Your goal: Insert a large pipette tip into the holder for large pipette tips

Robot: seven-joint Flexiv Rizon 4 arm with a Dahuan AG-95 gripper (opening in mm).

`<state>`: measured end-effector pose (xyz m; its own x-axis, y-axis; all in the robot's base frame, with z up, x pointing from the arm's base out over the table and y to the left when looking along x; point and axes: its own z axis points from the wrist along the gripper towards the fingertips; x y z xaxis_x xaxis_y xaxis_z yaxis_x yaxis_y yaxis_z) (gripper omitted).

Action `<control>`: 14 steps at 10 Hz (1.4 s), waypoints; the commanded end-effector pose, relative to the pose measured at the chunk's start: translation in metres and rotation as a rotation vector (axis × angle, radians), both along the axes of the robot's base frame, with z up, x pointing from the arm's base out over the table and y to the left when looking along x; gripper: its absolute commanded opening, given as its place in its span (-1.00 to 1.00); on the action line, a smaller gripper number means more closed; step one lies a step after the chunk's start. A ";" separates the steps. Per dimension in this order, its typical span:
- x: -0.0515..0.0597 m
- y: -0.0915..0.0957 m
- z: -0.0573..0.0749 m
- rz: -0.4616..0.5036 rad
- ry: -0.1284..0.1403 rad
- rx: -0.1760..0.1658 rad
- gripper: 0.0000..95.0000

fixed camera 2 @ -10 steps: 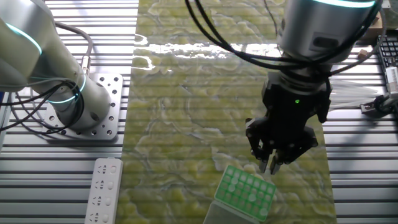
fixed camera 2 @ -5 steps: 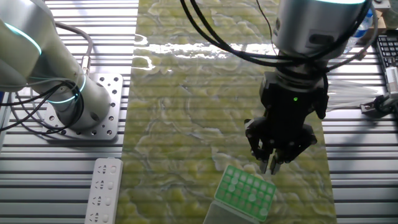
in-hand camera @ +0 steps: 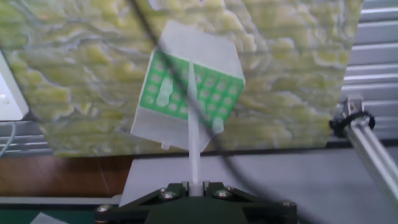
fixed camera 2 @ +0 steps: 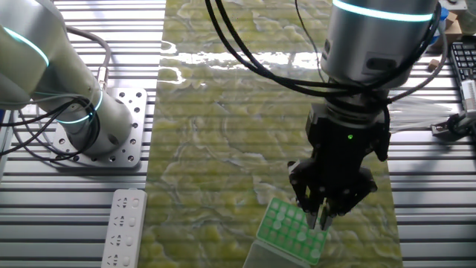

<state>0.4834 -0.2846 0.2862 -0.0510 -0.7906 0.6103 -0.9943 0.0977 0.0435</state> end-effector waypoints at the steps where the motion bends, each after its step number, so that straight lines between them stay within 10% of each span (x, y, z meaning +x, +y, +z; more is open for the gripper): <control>1: -0.002 -0.008 0.005 0.002 0.003 -0.035 -1.00; 14: -0.022 -0.033 0.005 -0.031 0.015 -0.233 -1.00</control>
